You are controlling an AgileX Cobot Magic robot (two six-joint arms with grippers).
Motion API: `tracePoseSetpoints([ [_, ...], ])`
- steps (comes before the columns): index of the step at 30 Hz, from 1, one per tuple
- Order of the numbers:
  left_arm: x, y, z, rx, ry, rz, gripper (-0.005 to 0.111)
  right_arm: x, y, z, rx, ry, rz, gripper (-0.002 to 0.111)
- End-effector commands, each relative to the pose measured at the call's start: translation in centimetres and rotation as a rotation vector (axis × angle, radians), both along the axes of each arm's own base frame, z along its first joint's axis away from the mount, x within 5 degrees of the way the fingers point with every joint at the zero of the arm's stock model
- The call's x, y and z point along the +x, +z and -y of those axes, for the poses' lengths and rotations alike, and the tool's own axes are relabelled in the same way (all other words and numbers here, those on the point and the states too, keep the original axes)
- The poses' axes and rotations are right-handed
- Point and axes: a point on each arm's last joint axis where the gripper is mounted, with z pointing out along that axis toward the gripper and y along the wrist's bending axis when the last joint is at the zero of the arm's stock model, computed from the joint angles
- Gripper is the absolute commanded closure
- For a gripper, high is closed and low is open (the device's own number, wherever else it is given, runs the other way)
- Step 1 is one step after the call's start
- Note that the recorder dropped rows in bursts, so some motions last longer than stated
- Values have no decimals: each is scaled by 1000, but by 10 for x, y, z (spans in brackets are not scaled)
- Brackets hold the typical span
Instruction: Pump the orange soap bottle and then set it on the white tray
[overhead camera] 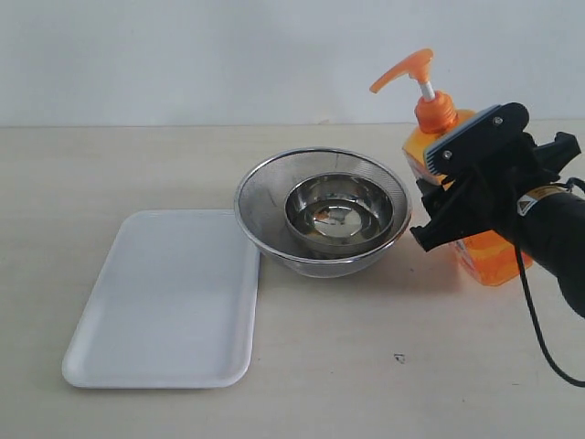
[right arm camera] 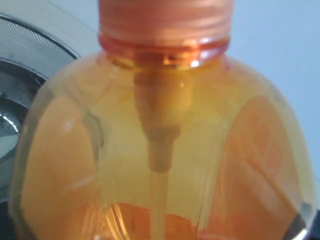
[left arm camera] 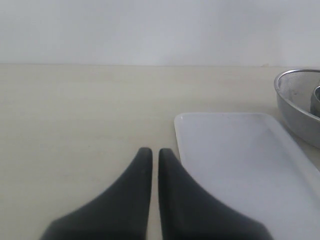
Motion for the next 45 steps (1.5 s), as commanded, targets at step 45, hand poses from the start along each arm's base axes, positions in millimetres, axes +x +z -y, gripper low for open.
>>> tracePoseSetpoints([
  [45,2,27,2,-824,32,257,102,4,-3,-2,0,7,42,108],
])
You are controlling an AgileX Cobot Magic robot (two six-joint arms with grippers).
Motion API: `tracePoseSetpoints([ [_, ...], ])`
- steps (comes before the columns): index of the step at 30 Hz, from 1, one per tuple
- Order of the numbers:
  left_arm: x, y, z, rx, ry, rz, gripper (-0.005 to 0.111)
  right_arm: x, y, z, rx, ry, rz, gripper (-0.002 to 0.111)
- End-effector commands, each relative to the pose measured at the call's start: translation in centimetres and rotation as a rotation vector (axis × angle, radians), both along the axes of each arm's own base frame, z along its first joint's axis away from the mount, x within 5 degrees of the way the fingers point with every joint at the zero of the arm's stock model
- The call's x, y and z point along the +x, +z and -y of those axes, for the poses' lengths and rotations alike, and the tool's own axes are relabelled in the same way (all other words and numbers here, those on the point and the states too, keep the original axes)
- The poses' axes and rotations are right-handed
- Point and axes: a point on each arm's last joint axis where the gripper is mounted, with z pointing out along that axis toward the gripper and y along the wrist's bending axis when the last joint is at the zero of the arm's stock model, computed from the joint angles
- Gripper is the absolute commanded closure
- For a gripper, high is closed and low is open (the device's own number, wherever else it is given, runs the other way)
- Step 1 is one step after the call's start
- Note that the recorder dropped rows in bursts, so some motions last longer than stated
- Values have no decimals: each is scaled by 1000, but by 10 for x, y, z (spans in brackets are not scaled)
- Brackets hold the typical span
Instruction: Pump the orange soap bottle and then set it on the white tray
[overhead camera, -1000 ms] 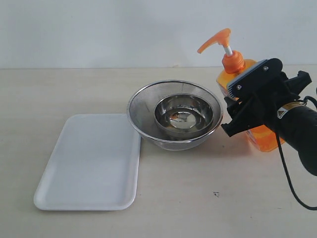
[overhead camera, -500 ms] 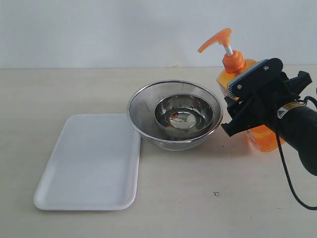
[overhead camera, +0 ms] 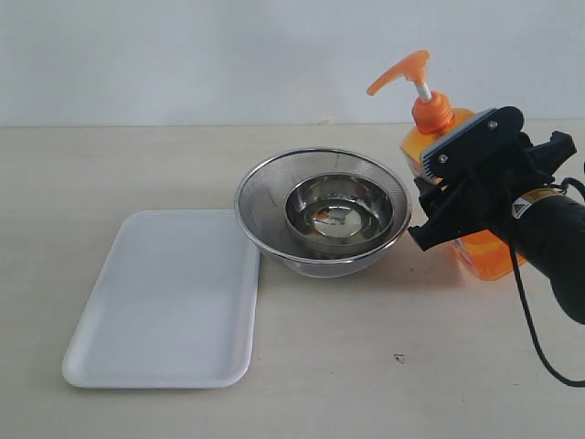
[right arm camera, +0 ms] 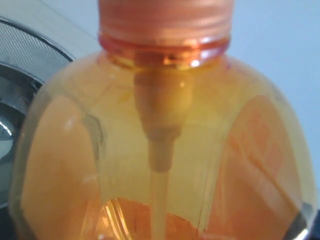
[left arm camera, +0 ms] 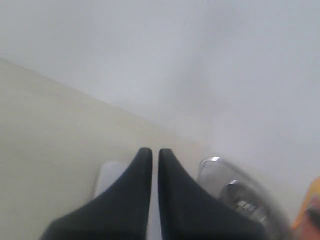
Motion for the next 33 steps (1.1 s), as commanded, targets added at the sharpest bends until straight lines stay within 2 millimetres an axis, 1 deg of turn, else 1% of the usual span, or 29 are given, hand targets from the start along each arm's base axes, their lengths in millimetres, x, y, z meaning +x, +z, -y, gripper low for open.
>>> tracePoseSetpoints([
  [1,0,10,-6,-366,44,96,102,1,2,0,10,-1,14,108],
  [3,0,11,-7,-458,53,103,102,1,2,0,10,-1,14,108],
  [5,0,11,-7,-486,50,97,102,1,2,0,10,0,11,108],
  [16,0,10,-6,-499,41,82,102,1,2,0,22,-4,7,108],
  [17,0,12,-6,-478,41,90,102,1,2,0,22,-4,7,108],
  [20,-5,33,-4,-359,10,140,102,1,2,0,23,-4,11,108],
  [23,-15,64,3,-243,-63,171,102,1,2,0,23,-4,11,108],
  [26,-17,95,9,-142,-119,161,102,1,2,0,23,-4,11,108],
  [28,-14,112,13,-85,-158,142,102,1,2,0,23,-4,9,108],
  [29,-11,117,16,-65,-184,123,102,1,2,0,23,-4,9,108],
  [30,-5,123,18,-38,-210,101,102,1,2,0,23,-4,9,108],
  [33,13,131,27,91,-295,59,102,1,2,0,23,-4,9,108],
])
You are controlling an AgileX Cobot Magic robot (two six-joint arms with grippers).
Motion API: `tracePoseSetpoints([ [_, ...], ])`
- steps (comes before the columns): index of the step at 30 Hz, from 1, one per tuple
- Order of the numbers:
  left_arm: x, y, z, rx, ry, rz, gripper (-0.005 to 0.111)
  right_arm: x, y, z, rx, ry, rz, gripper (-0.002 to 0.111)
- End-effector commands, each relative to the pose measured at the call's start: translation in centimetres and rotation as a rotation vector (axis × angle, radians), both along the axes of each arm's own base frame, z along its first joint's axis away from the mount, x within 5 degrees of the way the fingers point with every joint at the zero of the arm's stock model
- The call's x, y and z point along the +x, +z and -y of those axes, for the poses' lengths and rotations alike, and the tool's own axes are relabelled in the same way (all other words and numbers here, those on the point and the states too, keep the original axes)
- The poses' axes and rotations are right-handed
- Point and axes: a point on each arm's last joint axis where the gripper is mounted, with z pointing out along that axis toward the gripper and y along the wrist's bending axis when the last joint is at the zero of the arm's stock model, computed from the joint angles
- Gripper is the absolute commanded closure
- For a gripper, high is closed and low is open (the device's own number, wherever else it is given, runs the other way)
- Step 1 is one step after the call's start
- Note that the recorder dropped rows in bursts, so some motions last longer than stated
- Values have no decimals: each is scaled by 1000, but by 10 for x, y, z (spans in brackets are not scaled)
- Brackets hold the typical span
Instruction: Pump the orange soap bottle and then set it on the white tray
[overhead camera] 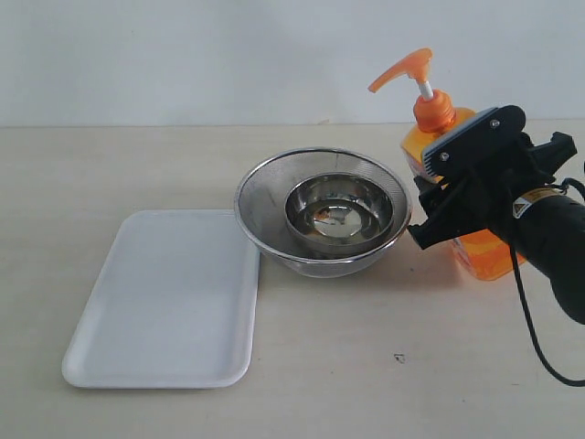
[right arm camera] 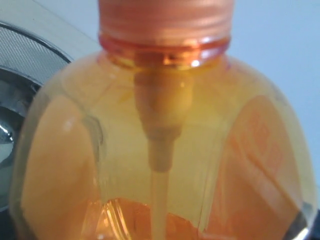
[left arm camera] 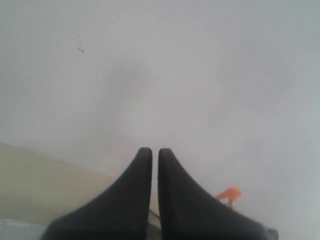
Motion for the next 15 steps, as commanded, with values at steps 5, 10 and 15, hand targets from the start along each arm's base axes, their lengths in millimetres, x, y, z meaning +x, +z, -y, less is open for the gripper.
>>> tracePoseSetpoints([
  [5,64,13,29,249,-289,-113,102,1,1,0,4,2,6,108],
  [10,128,10,45,257,-454,-190,102,1,1,0,4,2,4,108],
  [15,189,2,59,295,-618,-249,102,1,0,-1,2,5,-3,108],
])
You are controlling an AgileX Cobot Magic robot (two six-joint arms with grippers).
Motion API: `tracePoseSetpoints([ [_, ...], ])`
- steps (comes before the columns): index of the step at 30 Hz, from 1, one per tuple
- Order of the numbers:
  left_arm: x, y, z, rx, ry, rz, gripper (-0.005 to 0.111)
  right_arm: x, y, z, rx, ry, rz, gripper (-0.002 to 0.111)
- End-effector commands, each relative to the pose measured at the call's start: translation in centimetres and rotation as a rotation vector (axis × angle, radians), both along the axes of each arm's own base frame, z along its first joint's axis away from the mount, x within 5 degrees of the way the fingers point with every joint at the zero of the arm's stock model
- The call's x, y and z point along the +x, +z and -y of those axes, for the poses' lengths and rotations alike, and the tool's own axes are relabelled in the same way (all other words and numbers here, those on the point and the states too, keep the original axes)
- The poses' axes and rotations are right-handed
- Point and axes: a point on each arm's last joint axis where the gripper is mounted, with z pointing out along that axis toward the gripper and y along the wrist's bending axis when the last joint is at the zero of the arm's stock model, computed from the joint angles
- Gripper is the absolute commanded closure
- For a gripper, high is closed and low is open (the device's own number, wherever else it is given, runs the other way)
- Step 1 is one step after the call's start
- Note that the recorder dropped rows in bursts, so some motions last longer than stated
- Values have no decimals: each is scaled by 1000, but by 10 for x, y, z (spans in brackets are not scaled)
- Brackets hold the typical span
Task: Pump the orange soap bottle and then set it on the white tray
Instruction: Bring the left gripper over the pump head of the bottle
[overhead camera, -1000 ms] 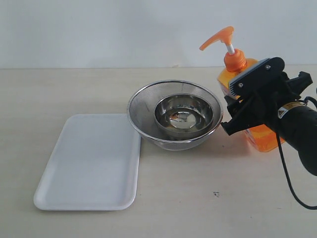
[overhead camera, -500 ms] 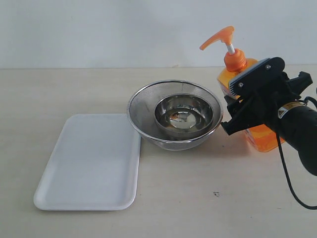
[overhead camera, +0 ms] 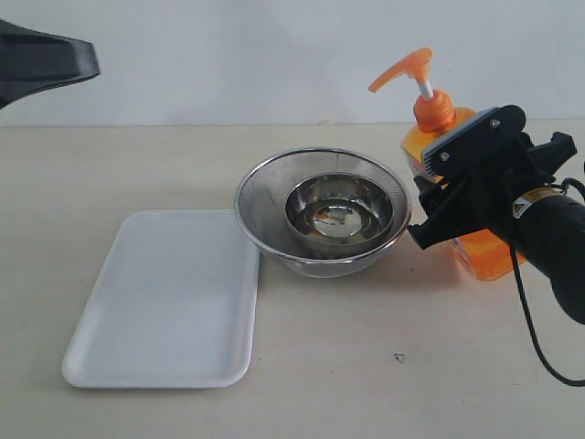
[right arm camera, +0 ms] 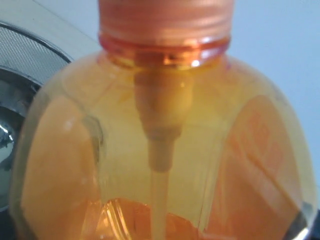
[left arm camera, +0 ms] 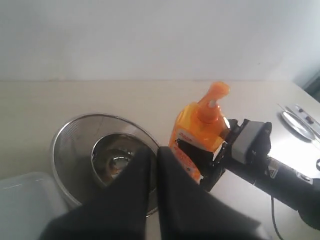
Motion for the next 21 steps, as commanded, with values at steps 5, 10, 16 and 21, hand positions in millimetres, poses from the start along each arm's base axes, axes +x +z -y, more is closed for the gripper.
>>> tracePoseSetpoints([
  [5,89,-3,54,47,-294,-2,102,1,0,-1,1,6,-7,108],
  [10,119,9,119,121,-371,91,102,1,0,-1,-3,7,-6,108],
  [16,139,-3,153,122,-432,63,102,1,0,-1,-86,34,14,108],
  [21,147,-21,166,137,-461,31,102,1,1,-1,-88,34,17,108],
])
